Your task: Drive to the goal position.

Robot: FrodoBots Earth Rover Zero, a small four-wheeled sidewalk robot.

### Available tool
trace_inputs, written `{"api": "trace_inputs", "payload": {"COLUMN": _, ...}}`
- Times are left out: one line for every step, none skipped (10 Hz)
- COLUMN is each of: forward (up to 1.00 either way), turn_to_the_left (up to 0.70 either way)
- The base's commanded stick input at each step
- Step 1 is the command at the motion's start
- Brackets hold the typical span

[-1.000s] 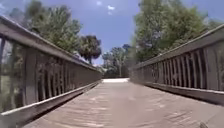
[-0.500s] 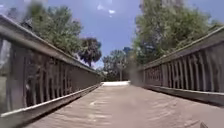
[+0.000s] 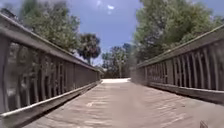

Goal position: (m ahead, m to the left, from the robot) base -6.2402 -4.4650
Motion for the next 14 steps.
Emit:
{"api": "trace_inputs", "payload": {"forward": 0.45, "turn_to_the_left": -0.04}}
{"api": "trace_inputs", "payload": {"forward": 0.45, "turn_to_the_left": -0.05}}
{"api": "trace_inputs", "payload": {"forward": 0.45, "turn_to_the_left": -0.17}}
{"api": "trace_inputs", "payload": {"forward": 0.45, "turn_to_the_left": -0.25}}
{"api": "trace_inputs", "payload": {"forward": 0.45, "turn_to_the_left": -0.25}}
{"api": "trace_inputs", "payload": {"forward": 0.45, "turn_to_the_left": -0.25}}
{"api": "trace_inputs", "payload": {"forward": 0.45, "turn_to_the_left": -0.25}}
{"api": "trace_inputs", "payload": {"forward": 0.45, "turn_to_the_left": -0.1}}
{"api": "trace_inputs", "payload": {"forward": 0.45, "turn_to_the_left": 0.0}}
{"api": "trace_inputs", "payload": {"forward": 0.45, "turn_to_the_left": 0.0}}
{"api": "trace_inputs", "payload": {"forward": 0.45, "turn_to_the_left": -0.27}}
{"api": "trace_inputs", "payload": {"forward": 0.45, "turn_to_the_left": -0.27}}
{"api": "trace_inputs", "payload": {"forward": 0.45, "turn_to_the_left": -0.27}}
{"api": "trace_inputs", "payload": {"forward": 0.45, "turn_to_the_left": -0.27}}
